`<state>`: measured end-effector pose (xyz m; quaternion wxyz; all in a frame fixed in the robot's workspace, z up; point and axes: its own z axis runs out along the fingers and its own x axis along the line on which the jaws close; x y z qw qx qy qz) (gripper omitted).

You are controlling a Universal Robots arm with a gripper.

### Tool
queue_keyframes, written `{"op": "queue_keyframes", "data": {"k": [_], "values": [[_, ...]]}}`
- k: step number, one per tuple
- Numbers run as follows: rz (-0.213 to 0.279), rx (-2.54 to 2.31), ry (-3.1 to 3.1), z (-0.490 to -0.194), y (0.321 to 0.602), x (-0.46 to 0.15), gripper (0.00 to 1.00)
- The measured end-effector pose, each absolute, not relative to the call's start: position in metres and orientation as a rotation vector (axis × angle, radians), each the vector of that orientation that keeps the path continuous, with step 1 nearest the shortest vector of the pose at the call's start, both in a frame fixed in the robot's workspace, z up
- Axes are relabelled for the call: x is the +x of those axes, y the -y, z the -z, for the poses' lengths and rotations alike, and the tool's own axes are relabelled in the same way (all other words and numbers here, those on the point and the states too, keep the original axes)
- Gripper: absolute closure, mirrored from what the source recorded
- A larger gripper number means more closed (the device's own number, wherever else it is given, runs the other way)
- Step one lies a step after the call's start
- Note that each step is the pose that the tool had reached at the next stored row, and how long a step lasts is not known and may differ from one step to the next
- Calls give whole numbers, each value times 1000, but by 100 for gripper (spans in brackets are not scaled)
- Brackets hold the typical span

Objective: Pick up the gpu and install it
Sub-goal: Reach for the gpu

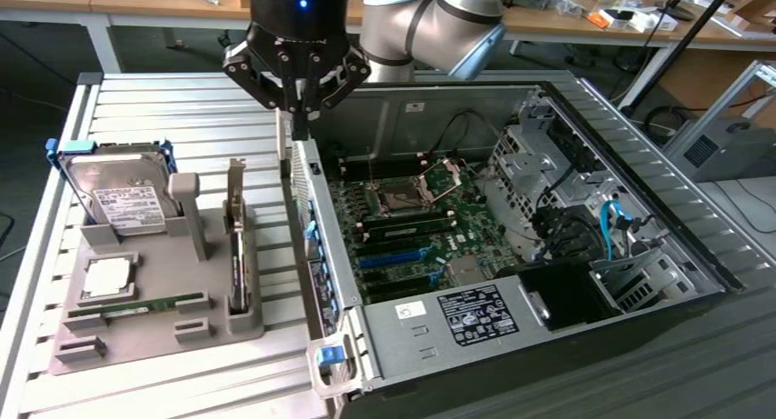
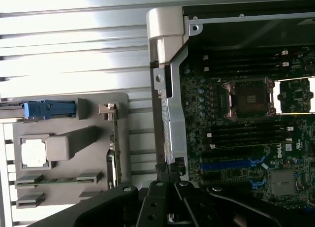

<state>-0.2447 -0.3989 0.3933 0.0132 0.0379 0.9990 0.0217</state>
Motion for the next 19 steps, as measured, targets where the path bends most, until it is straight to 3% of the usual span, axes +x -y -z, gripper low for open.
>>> {"op": "queue_keyframes", "data": {"k": [19], "values": [[-68,118,-3112,-393,399,-260,89]]}}
